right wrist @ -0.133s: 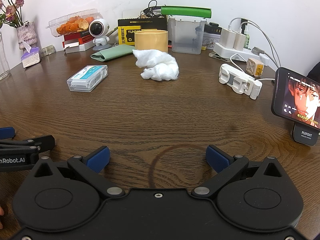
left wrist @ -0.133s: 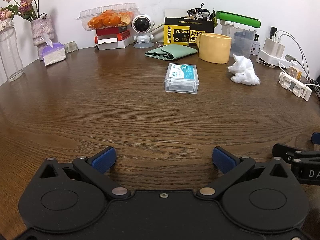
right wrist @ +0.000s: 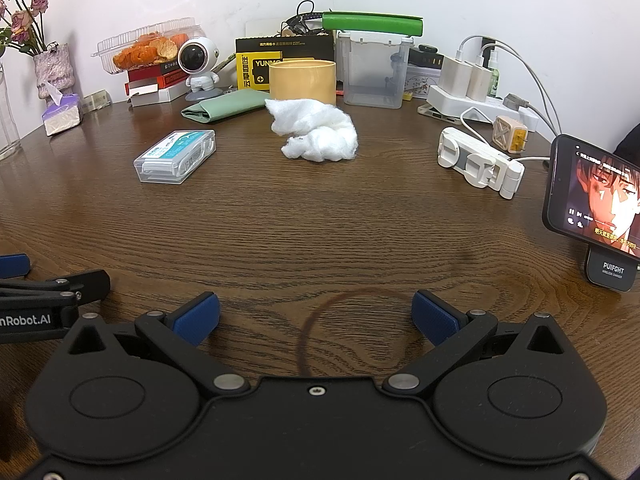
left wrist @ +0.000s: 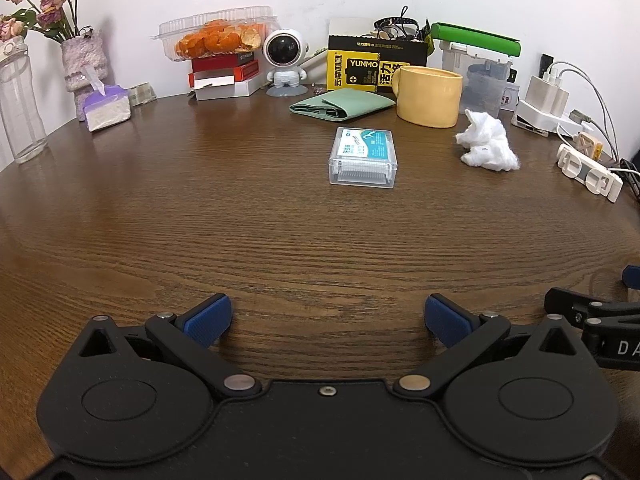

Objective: Clean container
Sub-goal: 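Grasp the clear dental floss box with the left gripper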

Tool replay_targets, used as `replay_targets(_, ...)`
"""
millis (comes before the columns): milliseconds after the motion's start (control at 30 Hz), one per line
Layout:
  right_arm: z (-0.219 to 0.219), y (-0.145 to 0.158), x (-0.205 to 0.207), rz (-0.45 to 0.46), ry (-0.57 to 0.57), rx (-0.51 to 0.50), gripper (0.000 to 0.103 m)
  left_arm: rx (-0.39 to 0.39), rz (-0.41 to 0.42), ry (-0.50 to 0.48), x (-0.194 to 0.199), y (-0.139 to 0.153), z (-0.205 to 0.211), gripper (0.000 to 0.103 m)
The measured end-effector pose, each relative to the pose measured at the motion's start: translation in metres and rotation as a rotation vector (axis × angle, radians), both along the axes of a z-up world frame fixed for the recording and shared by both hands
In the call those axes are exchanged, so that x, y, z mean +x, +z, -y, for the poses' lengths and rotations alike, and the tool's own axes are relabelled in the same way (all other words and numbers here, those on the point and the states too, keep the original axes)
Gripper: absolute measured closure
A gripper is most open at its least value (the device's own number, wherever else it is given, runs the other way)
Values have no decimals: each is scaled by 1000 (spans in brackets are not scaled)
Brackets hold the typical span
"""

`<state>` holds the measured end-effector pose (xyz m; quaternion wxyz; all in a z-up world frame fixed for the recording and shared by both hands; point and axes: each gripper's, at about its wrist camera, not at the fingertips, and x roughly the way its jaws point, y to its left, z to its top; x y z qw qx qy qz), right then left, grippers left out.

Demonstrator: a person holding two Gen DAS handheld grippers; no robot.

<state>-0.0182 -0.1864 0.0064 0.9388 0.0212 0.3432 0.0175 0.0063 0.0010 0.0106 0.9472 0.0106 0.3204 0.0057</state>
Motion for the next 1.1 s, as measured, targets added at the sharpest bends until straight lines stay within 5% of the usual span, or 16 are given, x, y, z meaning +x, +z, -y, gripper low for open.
replay_targets(200, 0, 0, 0, 0, 0, 0, 0, 0, 47, -7, 12, 16, -1, 0)
replay_targets(333, 0, 1, 0, 0, 0, 0, 0, 1, 51, -84, 60, 33, 14, 0)
replay_targets(600, 0, 1, 0, 0, 0, 0, 0, -7, 6, -85, 125, 18, 31, 0)
replay_targets(1100, -2, 1, 0, 0, -3, 0, 0, -7, -27, -69, 165, 0, 22, 0)
